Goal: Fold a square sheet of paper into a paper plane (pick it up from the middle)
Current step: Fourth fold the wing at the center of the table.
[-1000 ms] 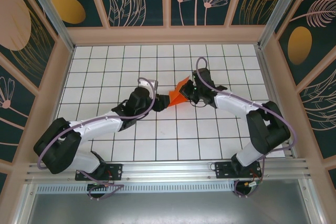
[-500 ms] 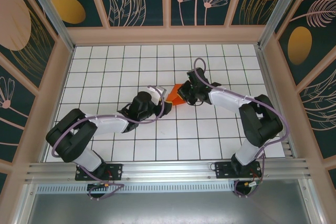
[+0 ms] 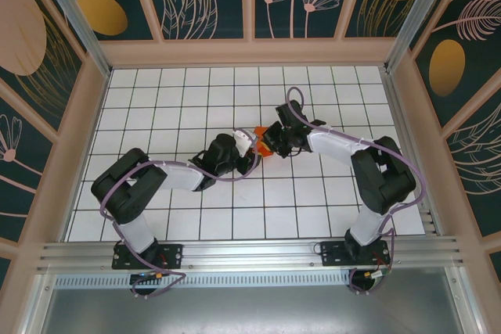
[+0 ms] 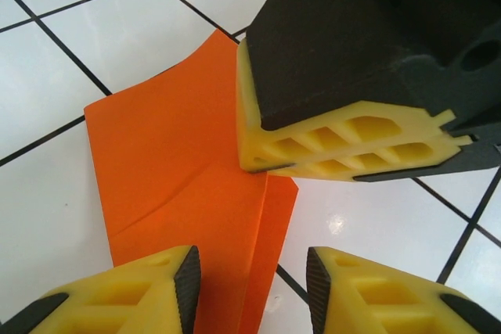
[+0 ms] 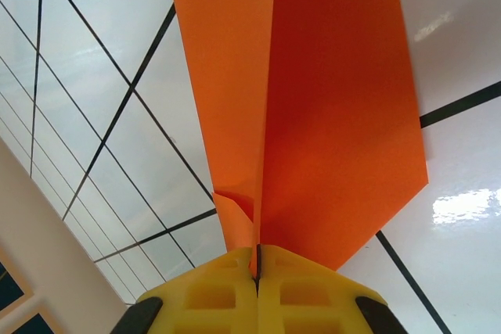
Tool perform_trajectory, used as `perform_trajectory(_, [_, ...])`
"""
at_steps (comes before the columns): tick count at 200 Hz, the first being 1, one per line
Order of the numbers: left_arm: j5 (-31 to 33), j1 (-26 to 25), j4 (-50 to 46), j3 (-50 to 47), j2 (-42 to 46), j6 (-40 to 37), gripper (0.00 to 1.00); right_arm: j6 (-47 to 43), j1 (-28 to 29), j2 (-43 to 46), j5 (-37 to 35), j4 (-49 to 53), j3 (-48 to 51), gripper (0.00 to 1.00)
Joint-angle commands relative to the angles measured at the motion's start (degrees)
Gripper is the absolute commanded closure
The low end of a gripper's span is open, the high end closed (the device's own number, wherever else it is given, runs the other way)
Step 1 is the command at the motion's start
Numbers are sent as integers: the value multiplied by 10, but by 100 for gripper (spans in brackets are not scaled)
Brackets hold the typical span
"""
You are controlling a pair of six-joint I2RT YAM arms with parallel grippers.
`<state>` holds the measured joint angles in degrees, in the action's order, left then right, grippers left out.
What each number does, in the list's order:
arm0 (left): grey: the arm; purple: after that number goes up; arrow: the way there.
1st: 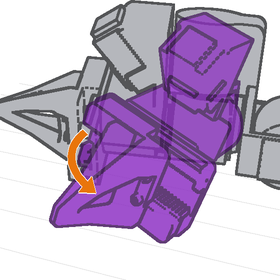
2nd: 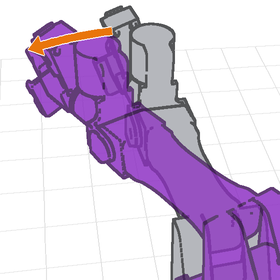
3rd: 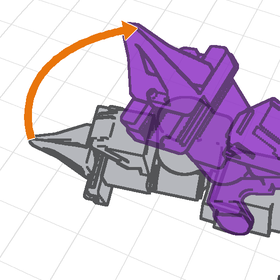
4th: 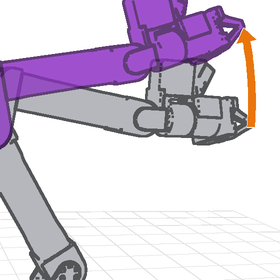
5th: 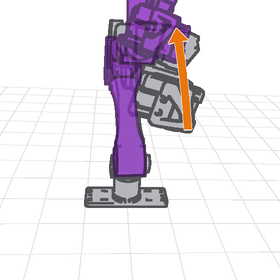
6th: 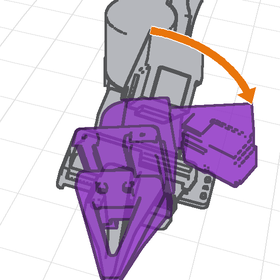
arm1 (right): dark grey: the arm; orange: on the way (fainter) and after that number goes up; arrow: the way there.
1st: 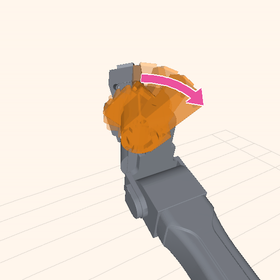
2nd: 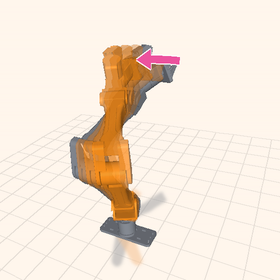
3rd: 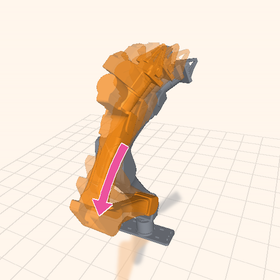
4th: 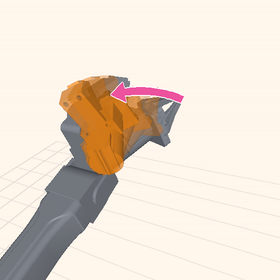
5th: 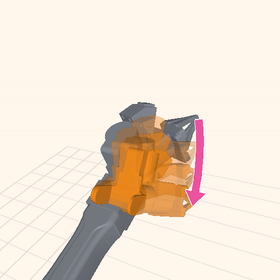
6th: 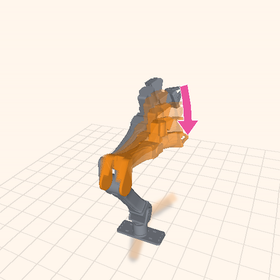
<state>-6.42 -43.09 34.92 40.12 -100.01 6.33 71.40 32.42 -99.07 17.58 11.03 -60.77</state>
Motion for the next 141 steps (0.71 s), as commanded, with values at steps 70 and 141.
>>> perform_trajectory(70, [30,-2,23,-2,-21,-28,83,5,-7,2,46,26,-24,83])
perform_trajectory(141, [-7,-2,55,-27,-27,42,90,-154,-59,78,41,-54,46,46])
